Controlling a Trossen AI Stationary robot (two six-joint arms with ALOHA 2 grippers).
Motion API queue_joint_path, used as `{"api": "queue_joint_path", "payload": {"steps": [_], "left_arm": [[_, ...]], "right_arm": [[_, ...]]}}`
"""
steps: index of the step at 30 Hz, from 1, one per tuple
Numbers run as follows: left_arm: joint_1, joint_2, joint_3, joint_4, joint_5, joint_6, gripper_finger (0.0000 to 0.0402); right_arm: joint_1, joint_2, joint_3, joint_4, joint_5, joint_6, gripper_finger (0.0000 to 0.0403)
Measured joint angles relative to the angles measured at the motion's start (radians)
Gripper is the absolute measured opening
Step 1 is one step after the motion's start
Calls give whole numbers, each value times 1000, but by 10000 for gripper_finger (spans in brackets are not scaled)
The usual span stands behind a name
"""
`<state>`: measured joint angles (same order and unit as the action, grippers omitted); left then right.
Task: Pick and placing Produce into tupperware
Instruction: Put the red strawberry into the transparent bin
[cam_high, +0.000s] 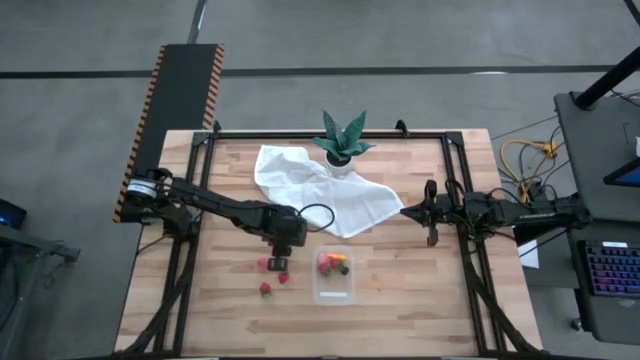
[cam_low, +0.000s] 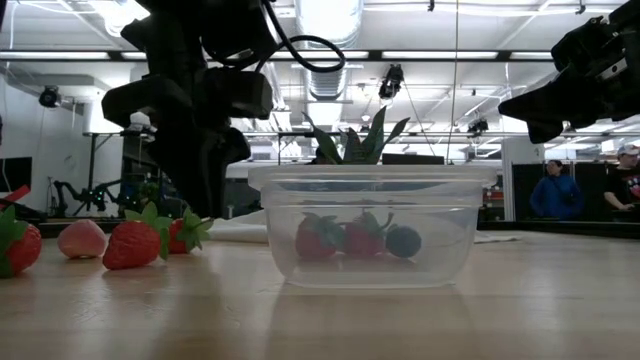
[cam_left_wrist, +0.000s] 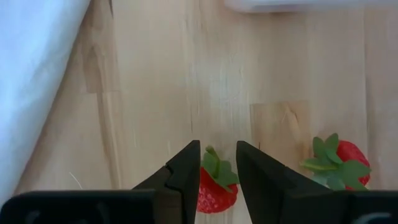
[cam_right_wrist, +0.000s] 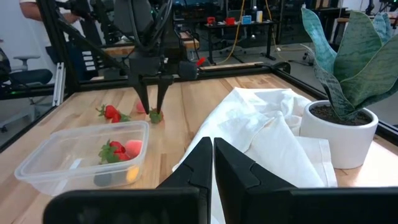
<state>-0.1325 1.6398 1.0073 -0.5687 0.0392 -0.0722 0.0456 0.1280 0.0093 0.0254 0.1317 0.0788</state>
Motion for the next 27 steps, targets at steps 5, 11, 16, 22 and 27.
{"api": "queue_joint_path", "payload": {"steps": [5,11,16,22,27], "left_arm": [[0,0,0,11,-1,0,89],[0,17,-3,9,-1,0,89],[0,43,-3,10,-1,0,89],[0,43,-3,10,-1,0,89],[0,44,-3,10,0,0,89]], "right_arm": [[0,0,0,0,0,0,9],[0,0,0,0,0,0,9],[0,0,0,0,0,0,9],[0,0,0,0,0,0,9],[0,0,0,0,0,0,9]]}}
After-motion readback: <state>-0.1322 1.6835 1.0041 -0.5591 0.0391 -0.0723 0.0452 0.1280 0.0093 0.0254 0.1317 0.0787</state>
